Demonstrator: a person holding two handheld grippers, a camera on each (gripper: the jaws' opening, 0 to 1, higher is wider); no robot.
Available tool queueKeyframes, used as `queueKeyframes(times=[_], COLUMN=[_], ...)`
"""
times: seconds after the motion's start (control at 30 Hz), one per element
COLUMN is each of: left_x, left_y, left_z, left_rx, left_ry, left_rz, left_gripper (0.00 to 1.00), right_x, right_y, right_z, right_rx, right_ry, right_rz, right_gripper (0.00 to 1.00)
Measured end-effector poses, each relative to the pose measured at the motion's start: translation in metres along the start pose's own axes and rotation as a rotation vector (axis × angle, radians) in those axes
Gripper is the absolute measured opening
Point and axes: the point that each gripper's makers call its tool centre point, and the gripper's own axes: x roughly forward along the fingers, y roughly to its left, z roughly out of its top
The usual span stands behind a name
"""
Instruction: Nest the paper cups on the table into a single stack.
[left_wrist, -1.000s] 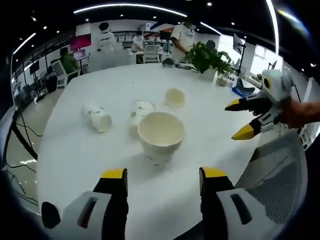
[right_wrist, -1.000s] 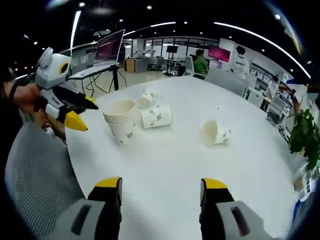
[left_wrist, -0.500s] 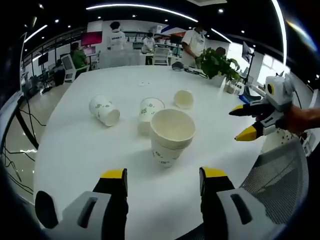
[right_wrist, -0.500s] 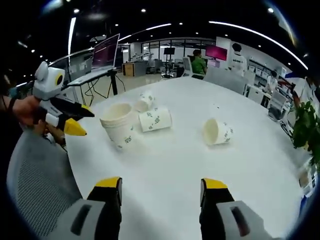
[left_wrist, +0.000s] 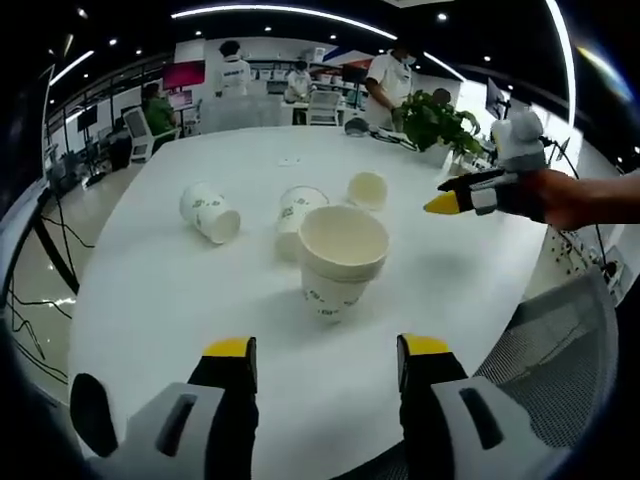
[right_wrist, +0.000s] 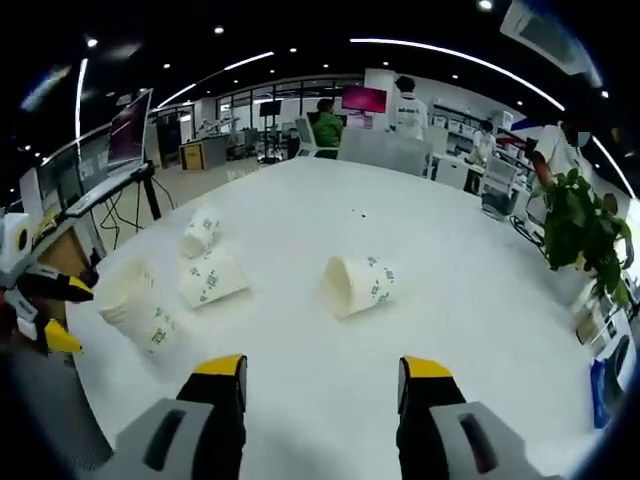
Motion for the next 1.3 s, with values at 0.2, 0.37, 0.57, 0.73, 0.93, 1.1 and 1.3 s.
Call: queueKeyframes(times=[0.2,0.37,0.57,0.73,0.93,1.1,1.3], left_x=[0.0,0.004,0.004,0.005,0.006,0.005,0.005], left_y=[-0.003,-0.007,-0.007,-0.006,-0.005,-0.004,-0.002], left_z=[-0.003,-0.006,-0.009,-0.011,-0.012,-0.013,-0.014], left_rx=[0.013,0.018,0.012,-0.002,-0.013,-0.02,-0.028], left_ry=[0.01,0.025,0.033,0.038,0.045,0.052,0.059], left_rz=[-0.013,-0.028,-0.032,-0.033,-0.028,-0.018,-0.009], left_gripper=[0.54,0.54,0.53,0.53,0.53,0.52,0.52], right_x=[0.028,0.051,0.077,0.083,0.099,0.113,0.116], right_y=[-0.01,-0.019,-0.045,-0.051,-0.05,-0.062,-0.074], right_z=[0.012,0.019,0.023,0.02,0.015,0.014,0.013], right_rx=[0.082,0.092,0.132,0.175,0.223,0.253,0.286], right_ry=[0.003,0.016,0.034,0.049,0.034,0.01,-0.003], right_rz=[-0.03,-0.054,-0.121,-0.144,-0.166,-0.209,-0.241], right_gripper=[0.58,0.58,0.55,0.55,0.52,0.45,0.23])
